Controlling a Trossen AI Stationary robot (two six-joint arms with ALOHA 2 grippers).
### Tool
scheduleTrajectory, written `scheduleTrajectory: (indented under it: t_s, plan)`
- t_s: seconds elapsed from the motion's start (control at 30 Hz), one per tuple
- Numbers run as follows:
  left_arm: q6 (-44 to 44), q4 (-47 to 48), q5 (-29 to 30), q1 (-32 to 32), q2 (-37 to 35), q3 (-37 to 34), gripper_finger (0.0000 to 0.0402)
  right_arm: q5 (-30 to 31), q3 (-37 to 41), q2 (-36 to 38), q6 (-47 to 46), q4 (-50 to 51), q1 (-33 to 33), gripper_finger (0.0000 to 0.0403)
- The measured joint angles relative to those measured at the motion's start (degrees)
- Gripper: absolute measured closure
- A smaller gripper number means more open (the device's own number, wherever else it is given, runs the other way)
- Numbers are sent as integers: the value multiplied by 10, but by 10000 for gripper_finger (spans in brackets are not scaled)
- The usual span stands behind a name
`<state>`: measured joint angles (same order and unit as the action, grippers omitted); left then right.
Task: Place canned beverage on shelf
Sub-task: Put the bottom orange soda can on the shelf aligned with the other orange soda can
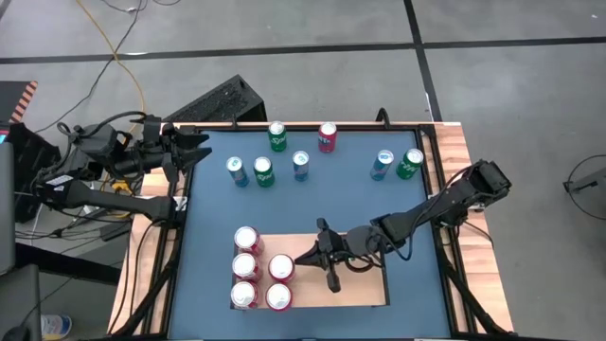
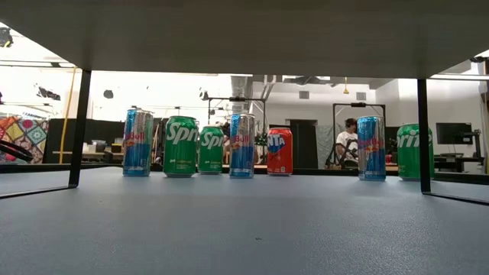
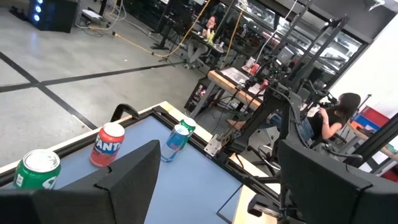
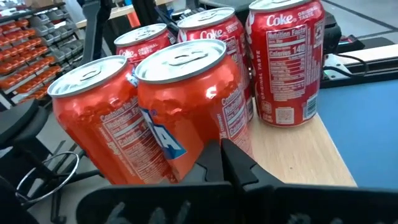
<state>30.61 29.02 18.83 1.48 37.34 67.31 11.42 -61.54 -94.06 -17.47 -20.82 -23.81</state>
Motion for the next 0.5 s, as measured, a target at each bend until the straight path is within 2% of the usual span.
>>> scheduleTrajectory:
  t_s: [0.5]
  plan:
    - [0, 0, 1, 0, 0, 0, 93, -21, 0, 0, 10, -8, 0, 403]
